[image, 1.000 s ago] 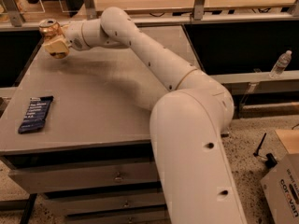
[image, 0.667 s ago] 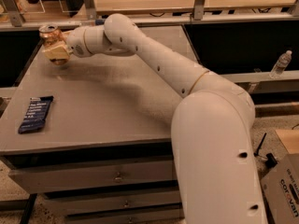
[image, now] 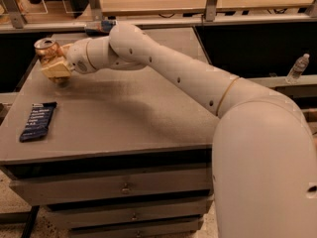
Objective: Move orange can near rxbar blueberry
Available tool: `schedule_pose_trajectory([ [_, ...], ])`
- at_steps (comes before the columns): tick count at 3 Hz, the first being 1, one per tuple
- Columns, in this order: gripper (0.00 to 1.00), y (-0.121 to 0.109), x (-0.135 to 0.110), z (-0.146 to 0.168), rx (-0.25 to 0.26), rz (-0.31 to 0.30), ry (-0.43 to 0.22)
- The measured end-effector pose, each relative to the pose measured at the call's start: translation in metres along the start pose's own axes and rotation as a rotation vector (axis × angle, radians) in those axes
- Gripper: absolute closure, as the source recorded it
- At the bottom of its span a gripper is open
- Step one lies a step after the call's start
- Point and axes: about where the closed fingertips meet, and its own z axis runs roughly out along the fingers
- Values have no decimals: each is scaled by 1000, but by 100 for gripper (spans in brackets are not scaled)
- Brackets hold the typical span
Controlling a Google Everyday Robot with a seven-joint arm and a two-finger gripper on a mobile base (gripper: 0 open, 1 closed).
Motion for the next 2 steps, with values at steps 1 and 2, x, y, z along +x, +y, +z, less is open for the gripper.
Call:
schedule_pose_trajectory([
  [1,48,27,3,-9,-31,-38,28],
  [2,30,47,12,-16,-50,-55,36],
])
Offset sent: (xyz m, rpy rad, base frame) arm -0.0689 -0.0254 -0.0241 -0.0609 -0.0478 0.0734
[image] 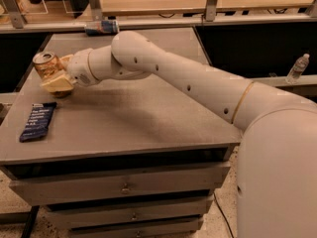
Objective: Move orange can near rxbar blueberry
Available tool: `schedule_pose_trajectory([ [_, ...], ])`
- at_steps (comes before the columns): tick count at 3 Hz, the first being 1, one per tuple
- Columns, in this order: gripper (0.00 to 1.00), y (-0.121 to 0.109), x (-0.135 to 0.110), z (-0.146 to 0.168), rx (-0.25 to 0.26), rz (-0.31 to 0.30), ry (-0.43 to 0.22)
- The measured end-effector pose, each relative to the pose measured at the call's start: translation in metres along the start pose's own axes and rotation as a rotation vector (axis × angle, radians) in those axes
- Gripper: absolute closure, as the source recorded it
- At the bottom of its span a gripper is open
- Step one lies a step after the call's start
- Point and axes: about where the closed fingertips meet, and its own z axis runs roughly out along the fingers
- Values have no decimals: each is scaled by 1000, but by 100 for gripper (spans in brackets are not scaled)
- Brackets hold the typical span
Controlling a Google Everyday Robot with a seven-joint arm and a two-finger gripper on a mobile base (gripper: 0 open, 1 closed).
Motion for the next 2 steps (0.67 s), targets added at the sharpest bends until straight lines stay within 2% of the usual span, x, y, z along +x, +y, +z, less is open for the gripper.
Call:
schedule_pose_trajectory([
  [1,8,12,2,-3,-28,-3,-32],
  [2,0,21,0,-5,-54,-12,-53],
])
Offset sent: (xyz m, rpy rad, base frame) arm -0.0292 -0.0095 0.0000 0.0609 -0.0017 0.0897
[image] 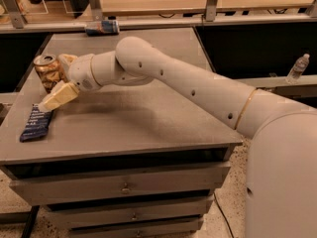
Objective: Move orange can near rxbar blueberry
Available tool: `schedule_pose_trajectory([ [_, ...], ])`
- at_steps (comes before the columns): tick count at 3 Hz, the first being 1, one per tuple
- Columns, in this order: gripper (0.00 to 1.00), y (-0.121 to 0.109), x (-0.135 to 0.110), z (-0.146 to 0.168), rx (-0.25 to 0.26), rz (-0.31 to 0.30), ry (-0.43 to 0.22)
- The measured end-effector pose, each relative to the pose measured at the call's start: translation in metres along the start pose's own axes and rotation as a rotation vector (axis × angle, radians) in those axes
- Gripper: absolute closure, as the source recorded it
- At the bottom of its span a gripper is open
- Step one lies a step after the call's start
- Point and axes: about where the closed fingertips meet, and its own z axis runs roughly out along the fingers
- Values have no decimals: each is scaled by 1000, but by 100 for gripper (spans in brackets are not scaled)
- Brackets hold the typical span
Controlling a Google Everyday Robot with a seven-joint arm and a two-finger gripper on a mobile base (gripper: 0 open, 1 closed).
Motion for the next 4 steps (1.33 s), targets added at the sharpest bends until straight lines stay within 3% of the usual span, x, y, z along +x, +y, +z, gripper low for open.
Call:
schedule_pose_trajectory([
  [1,0,1,-6,-6,0,-24,17],
  [2,0,-3,-13,-29,46,-27,83],
  [3,0,-9,-19,-63,127,71,102],
  [4,0,-9,-20,-64,132,93,101],
])
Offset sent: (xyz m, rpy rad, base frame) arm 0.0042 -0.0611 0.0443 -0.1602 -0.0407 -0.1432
